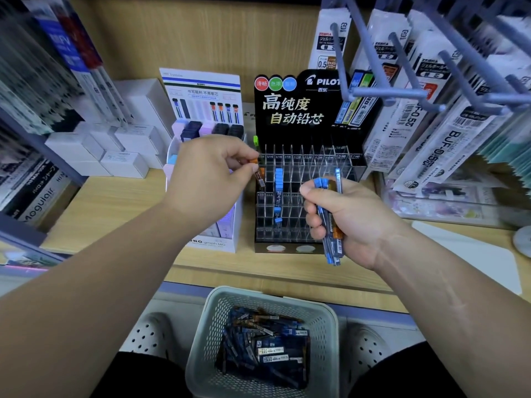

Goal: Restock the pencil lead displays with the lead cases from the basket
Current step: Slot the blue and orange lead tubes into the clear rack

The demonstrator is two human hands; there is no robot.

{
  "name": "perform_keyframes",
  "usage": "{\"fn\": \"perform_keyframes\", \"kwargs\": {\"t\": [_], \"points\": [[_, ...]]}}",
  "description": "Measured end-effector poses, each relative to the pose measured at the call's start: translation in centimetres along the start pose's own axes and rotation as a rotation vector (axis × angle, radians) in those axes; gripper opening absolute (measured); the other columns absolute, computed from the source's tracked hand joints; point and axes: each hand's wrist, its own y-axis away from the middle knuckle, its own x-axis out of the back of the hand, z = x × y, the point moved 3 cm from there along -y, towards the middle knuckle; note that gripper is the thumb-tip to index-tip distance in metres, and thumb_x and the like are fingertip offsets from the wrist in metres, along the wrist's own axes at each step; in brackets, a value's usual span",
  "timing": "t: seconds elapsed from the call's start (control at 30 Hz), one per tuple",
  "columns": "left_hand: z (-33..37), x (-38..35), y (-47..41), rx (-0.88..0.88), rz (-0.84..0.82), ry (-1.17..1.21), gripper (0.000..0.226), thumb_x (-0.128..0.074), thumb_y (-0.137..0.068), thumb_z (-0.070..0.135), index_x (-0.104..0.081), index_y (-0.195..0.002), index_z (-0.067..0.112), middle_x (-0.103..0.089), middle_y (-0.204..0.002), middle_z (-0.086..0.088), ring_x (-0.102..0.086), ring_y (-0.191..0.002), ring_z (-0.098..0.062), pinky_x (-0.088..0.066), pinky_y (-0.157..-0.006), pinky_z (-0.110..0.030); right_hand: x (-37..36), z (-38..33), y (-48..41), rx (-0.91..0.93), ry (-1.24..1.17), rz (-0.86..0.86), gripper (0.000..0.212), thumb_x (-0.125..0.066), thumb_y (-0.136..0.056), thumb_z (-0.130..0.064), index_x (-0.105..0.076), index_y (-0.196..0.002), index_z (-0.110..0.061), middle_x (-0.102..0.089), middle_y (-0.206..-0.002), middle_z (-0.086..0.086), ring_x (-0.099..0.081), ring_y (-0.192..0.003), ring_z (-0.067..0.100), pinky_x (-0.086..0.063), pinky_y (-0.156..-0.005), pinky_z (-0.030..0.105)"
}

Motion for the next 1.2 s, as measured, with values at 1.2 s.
{"fn": "perform_keyframes", "kwargs": {"t": [1.2], "points": [[2.8,-2.5,1.6,0.078,-0.221,0.047,0.013,-0.076,-0.085,0.027,-0.065,-0.086,0.020,-0.064,-0.062,0.003,-0.050,-0.051,-0.005,-0.044,-0.057,-0.026,0.0,-1.1,0.0,0.057,-0.450,0.167,0.012,-0.068,-0.096,-0.015,-0.059,-0.088,-0.013,-0.055,-0.064,0.003,-0.050,-0.052,0.013,-0.046,-0.046,0.023]]}}
